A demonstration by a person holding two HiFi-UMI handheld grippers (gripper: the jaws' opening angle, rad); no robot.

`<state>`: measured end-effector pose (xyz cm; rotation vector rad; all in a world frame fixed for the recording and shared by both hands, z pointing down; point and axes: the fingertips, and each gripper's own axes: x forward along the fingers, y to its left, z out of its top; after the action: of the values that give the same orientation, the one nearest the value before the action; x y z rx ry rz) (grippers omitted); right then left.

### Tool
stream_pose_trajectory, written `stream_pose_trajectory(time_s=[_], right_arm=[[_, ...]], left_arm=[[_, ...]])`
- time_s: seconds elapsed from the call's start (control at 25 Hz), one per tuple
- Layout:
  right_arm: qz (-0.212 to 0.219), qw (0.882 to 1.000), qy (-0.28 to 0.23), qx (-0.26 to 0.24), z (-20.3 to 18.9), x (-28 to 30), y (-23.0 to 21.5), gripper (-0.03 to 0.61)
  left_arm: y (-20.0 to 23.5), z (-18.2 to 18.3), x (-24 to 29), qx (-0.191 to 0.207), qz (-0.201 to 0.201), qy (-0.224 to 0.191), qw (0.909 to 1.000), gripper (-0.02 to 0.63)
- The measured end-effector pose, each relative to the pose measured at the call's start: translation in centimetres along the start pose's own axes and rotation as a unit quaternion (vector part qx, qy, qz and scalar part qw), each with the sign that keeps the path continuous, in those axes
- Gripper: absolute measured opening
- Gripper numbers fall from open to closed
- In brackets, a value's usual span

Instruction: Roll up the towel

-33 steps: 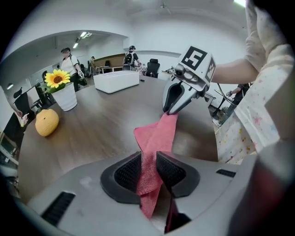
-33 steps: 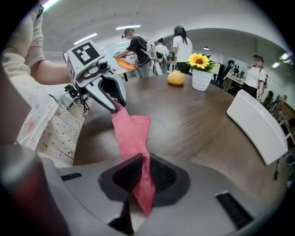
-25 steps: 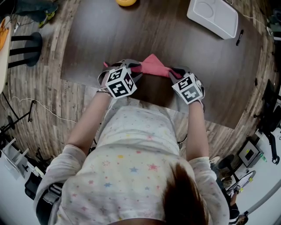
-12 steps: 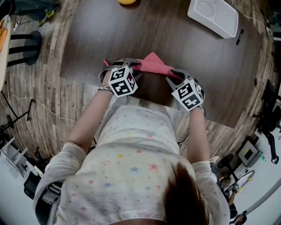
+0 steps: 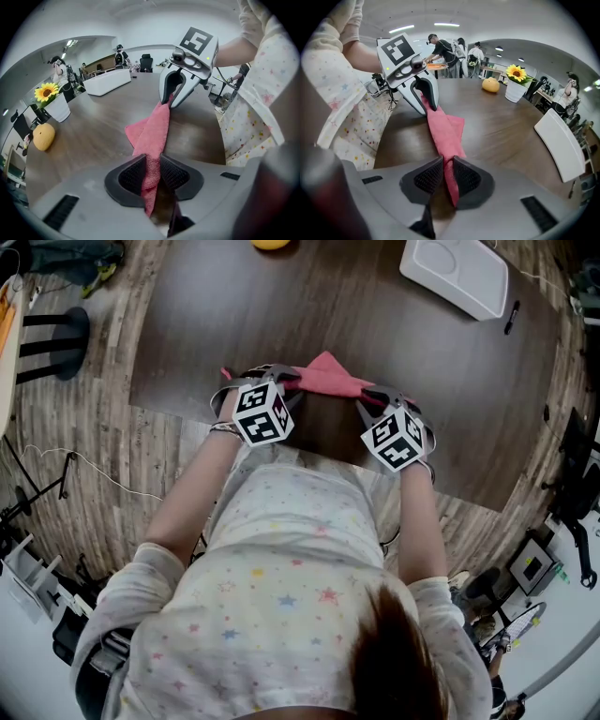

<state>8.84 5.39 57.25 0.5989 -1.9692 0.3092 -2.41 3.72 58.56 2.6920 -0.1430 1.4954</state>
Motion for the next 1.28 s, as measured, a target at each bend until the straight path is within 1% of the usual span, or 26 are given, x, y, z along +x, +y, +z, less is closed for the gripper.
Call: stream_pose_trajectory(time_s=[0.12, 0.36, 0.6, 0.8, 1.0, 1.16, 1.28], right_arm=[[0.011, 1.0, 0.003, 0.003, -0.2, -0.3, 0.8, 0.063], [0.035, 0.999, 0.016, -0.002, -1.1, -1.1, 3.1, 0.061], [0.054, 0.998, 0.019, 0.023, -1.5, -1.3, 3.9, 0.061], [0.06, 0.997, 0.016, 0.039, -0.9, -1.5, 3.1, 0.075], [0.058, 0.996, 0.002, 0.062, -0.3, -2.0, 1.9, 0.081], [0.052, 0.996, -0.01, 0.075, 0.0, -2.4, 1.1, 0.081], [0.041, 0.995, -0.018, 0.084, 0.4, -2.5, 0.4, 0.08]], left_arm=[[-0.6, -0.2, -0.4, 0.003, -0.005, -0.001, 1.0, 0.074], [-2.9, -0.6, -0.7, 0.009, -0.022, 0.002, 0.9997, 0.071], [-4.1, -0.9, -0.9, -0.024, -0.046, 0.011, 0.9986, 0.071], [-3.5, -0.7, -1.2, -0.024, -0.054, 0.014, 0.9981, 0.072], [-2.4, 0.0, -1.6, -0.043, -0.057, 0.003, 0.9974, 0.072], [-1.5, 0.6, -1.9, -0.051, -0.051, -0.005, 0.9974, 0.072], [-0.6, 0.9, -2.1, -0.055, -0.038, -0.011, 0.9977, 0.072]])
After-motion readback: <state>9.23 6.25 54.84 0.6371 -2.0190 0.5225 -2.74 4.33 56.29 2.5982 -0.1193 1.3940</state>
